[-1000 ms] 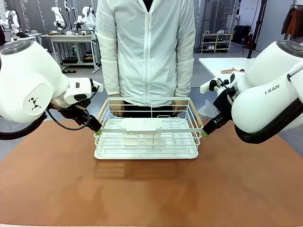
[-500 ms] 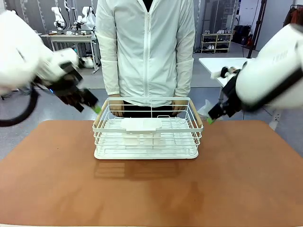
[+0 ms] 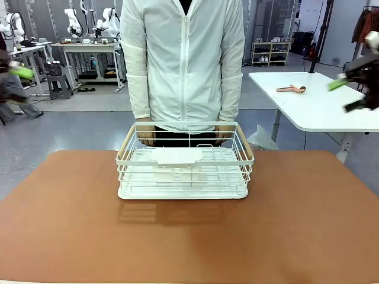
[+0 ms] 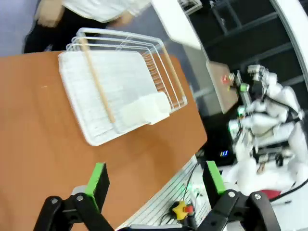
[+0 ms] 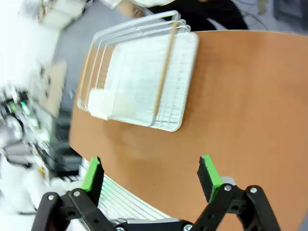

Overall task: Clean the table.
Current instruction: Pick up the Lint Roller when the human hands it over.

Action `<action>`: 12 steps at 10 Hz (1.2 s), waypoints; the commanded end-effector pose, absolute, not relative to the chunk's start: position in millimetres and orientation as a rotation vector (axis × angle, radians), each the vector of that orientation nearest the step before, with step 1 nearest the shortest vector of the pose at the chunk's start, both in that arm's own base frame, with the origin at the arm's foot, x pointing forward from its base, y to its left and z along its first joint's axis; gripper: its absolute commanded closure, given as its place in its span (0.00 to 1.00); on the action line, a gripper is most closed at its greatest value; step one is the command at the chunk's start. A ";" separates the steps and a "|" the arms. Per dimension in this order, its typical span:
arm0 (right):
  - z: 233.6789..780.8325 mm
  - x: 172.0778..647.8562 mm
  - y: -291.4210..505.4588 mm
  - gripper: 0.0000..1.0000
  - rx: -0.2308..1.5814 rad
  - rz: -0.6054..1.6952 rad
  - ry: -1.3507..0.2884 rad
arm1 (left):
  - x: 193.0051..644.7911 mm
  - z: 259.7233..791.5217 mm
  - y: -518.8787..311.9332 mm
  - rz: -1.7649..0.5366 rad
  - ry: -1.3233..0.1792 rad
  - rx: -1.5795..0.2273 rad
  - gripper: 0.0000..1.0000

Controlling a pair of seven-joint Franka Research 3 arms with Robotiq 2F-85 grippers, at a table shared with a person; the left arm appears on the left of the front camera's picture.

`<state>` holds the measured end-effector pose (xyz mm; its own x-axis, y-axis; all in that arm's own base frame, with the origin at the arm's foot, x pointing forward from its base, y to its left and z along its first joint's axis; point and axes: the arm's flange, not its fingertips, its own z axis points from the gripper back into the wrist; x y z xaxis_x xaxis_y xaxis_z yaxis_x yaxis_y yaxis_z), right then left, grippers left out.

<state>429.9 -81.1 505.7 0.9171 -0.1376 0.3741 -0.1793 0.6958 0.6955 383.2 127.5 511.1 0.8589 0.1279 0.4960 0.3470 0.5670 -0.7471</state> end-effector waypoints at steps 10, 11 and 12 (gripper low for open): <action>444.8 389.6 -245.6 0.00 0.854 -0.409 -0.385 | 295.0 455.0 305.4 0.413 -0.638 -0.964 0.00; 444.8 389.6 -245.6 0.00 0.854 -0.409 -0.385 | 295.0 455.0 305.4 0.413 -0.638 -0.964 0.00; 444.8 389.6 -245.6 0.00 0.854 -0.409 -0.385 | 295.0 455.0 305.4 0.413 -0.638 -0.964 0.00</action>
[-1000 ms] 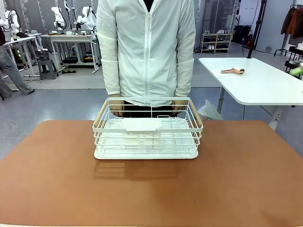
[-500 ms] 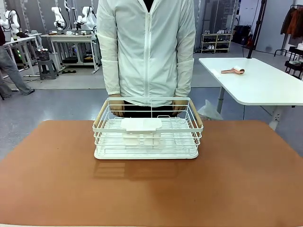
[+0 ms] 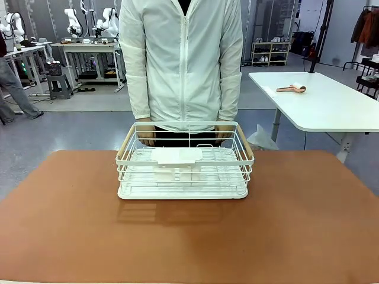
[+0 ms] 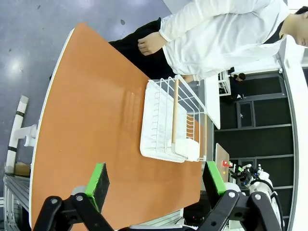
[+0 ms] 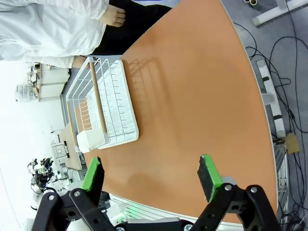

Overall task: Clean the table.
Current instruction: Pick up the Lint Roller when the human hands it over.

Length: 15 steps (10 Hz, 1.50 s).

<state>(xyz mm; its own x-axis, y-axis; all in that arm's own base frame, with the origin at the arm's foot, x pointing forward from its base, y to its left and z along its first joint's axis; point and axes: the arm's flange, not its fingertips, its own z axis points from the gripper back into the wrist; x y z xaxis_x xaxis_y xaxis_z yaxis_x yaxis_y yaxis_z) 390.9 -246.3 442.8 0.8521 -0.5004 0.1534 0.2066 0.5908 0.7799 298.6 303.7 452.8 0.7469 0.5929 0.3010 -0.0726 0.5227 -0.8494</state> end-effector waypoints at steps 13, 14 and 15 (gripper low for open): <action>444.8 389.6 -245.6 0.00 0.854 -0.409 -0.385 | 295.0 455.0 305.4 0.413 -0.638 -0.964 0.00; 444.8 389.6 -245.6 0.00 0.854 -0.409 -0.385 | 295.0 455.0 305.4 0.413 -0.638 -0.964 0.00; 444.8 389.6 -245.6 0.00 0.854 -0.409 -0.385 | 295.0 455.0 305.4 0.413 -0.638 -0.964 0.00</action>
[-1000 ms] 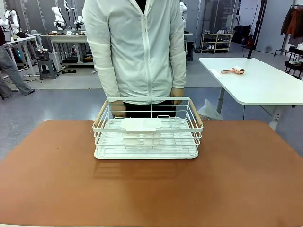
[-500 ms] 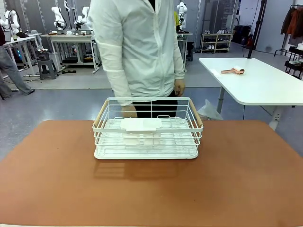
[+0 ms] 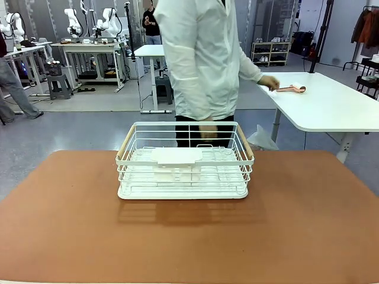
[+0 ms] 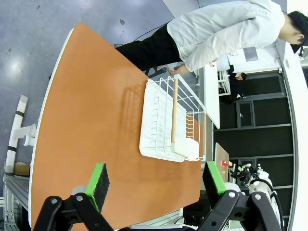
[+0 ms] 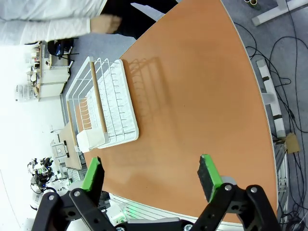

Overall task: Clean the table.
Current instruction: Pick up the Lint Roller when the human hands it over.

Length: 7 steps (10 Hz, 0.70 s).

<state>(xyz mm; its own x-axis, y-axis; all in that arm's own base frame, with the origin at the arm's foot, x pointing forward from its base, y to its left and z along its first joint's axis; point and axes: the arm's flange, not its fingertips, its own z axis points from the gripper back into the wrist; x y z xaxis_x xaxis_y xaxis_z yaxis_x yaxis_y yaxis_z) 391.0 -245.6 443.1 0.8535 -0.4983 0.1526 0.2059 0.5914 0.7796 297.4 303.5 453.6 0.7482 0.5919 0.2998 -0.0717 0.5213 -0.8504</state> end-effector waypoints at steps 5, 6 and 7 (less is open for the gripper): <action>444.8 389.6 -245.6 0.00 0.854 -0.409 -0.385 | 295.0 455.0 305.4 0.413 -0.638 -0.964 0.00; 444.8 389.6 -245.6 0.00 0.854 -0.409 -0.385 | 295.0 455.0 305.4 0.413 -0.638 -0.964 0.00; 444.8 389.6 -245.6 0.00 0.854 -0.409 -0.385 | 295.0 455.0 305.4 0.413 -0.638 -0.964 0.00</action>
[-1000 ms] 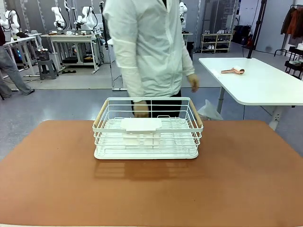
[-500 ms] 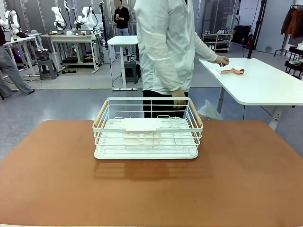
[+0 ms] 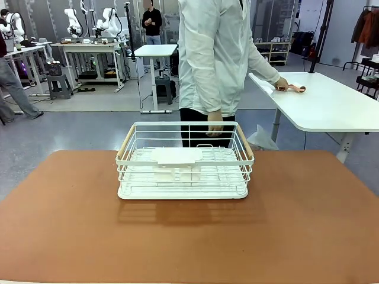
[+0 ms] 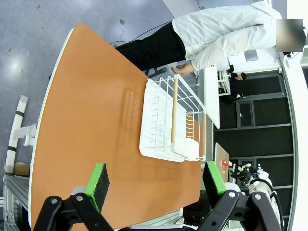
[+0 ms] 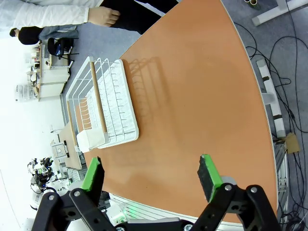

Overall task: Clean the table.
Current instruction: Pick up the Lint Roller when the human hands it over.

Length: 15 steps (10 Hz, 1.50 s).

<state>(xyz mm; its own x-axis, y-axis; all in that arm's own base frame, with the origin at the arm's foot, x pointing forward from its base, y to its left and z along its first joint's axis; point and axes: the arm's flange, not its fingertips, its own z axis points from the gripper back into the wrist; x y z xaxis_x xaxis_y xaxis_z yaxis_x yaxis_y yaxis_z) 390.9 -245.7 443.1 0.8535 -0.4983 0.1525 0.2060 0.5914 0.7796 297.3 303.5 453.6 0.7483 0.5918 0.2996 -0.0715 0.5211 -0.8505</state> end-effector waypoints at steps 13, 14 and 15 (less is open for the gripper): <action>444.8 389.6 -245.6 0.00 0.854 -0.409 -0.385 | 295.0 455.0 305.4 0.413 -0.638 -0.964 0.00; 444.8 389.6 -245.6 0.00 0.854 -0.409 -0.385 | 295.0 455.0 305.4 0.413 -0.638 -0.964 0.00; 444.8 389.6 -245.6 0.00 0.854 -0.409 -0.385 | 295.0 455.0 305.4 0.413 -0.638 -0.964 0.00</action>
